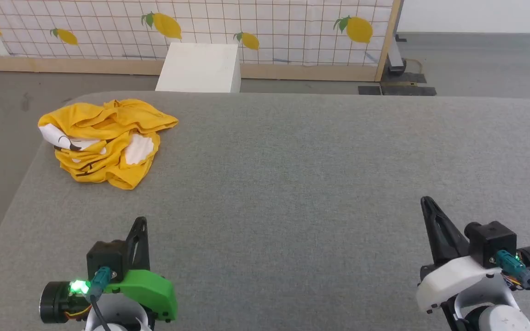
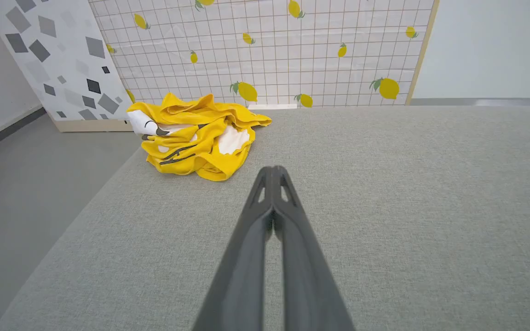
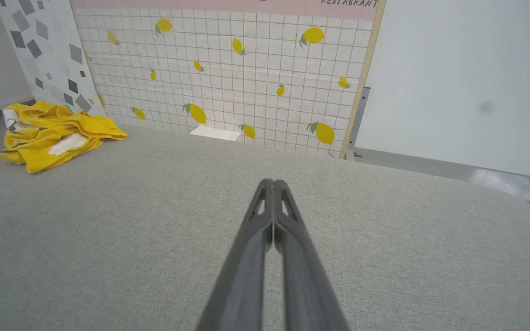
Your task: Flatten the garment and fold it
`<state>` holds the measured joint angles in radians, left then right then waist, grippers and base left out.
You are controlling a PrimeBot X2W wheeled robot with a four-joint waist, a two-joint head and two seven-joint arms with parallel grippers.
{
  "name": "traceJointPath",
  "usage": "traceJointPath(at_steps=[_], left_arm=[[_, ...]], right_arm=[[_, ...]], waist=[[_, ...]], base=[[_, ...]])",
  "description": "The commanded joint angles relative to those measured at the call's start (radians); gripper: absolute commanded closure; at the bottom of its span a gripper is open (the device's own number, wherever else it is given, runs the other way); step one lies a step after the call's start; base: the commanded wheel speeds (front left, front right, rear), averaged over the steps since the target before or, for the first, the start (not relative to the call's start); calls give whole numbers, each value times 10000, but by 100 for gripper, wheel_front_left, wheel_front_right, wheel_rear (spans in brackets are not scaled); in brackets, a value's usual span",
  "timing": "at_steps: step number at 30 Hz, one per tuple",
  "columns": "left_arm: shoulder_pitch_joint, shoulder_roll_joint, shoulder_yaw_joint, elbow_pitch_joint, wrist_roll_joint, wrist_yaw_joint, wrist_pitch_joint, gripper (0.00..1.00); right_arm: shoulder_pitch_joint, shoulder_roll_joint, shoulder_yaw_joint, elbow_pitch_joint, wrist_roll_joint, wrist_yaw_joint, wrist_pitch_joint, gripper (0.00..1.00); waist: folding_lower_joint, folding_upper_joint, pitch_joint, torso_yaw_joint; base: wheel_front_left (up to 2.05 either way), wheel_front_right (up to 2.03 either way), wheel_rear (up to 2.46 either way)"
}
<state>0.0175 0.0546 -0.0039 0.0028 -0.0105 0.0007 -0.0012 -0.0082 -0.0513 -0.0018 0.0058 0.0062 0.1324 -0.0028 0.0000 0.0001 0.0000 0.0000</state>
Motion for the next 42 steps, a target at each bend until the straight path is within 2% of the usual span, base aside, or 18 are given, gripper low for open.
traceJointPath(at_steps=[1, 25, 26, 42], left_arm=[[-175, -43, 39, -28, 105, -7, 12, 100], [-175, -43, 39, -28, 105, -7, 12, 100], [0, 0, 0, 0, -1, 0, -1, 0], [94, -2, -26, -101, -226, -36, -243, 0]], right_arm=[[82, 11, 18, -58, -62, -17, 28, 100], [82, 11, 18, -58, -62, -17, 28, 100], [0, 0, -3, 0, 1, 0, -1, 0], [-18, -1, -282, 238, 389, -2, -239, 0]], waist=[[0, -1, 0, 0], [0, -1, 0, 0], [0, -1, 0, 0], [0, -1, 3, -1]], base=[[0, 0, 0], [0, 0, 0], [0, 0, 0], [0, 0, 0]])
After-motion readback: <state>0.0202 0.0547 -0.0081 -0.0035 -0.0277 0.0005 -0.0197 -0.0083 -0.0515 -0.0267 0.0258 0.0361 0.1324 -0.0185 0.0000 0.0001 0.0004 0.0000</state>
